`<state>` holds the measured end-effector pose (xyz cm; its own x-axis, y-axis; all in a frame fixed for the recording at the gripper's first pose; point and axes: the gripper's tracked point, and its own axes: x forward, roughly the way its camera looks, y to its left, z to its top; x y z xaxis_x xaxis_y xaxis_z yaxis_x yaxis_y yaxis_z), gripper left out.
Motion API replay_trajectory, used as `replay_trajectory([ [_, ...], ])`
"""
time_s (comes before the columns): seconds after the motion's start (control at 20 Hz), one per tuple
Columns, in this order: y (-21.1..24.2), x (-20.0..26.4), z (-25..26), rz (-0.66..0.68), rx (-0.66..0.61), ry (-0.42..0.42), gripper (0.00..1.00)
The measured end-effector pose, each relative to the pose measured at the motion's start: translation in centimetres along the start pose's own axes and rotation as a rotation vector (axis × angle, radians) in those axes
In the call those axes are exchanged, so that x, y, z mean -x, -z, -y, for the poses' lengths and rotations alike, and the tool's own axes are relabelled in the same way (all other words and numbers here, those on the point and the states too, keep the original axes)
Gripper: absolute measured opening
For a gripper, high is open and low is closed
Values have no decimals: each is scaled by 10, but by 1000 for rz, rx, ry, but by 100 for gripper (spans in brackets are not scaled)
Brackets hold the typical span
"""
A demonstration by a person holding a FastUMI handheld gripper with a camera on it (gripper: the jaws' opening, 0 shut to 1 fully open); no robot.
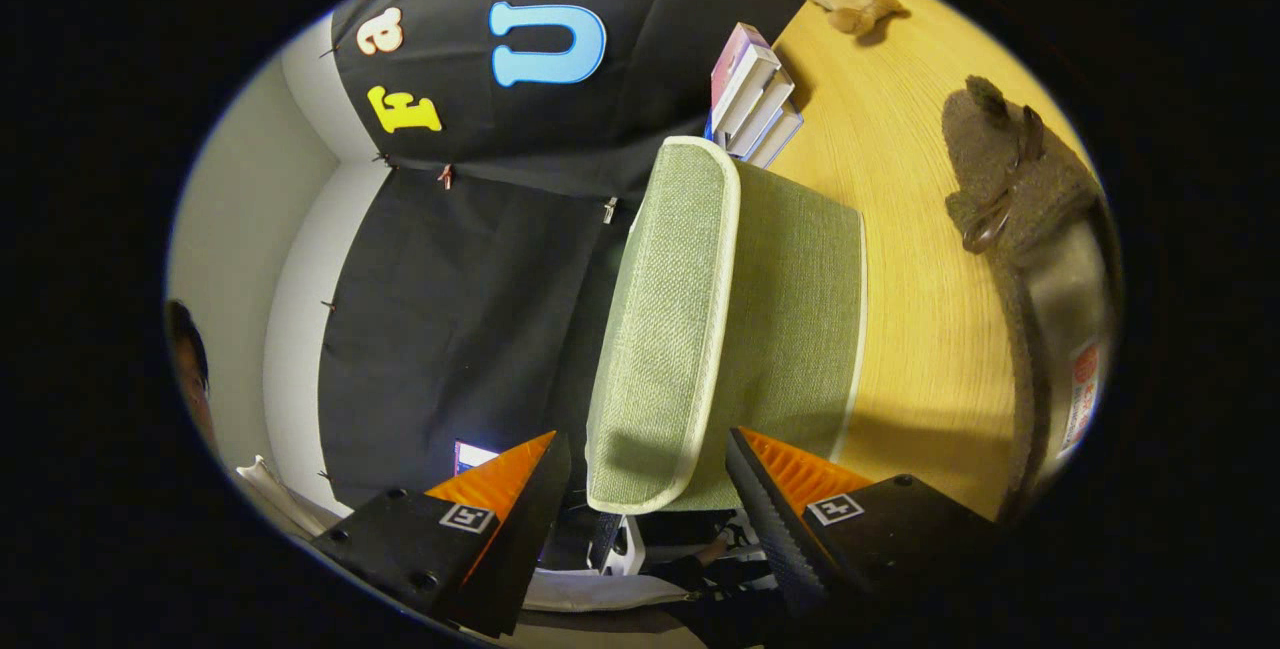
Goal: Open the storage box then place both shoes into the box .Put the left shoe in first, then the right shoe, with the right side of both shoes facing outward in a uniform manner.
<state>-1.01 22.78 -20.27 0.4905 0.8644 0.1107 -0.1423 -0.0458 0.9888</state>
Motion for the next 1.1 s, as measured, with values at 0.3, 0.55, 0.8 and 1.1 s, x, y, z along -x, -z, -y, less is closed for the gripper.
replay_trajectory([
  [0.3,-8,-9,-8,-4,-94,-104,91],
  [0.55,-3,-12,-6,-39,-74,-93,19],
  [0.8,-9,-5,-27,38,11,-47,8],
  [1.1,-21,-5,-78,59,149,32,7],
])
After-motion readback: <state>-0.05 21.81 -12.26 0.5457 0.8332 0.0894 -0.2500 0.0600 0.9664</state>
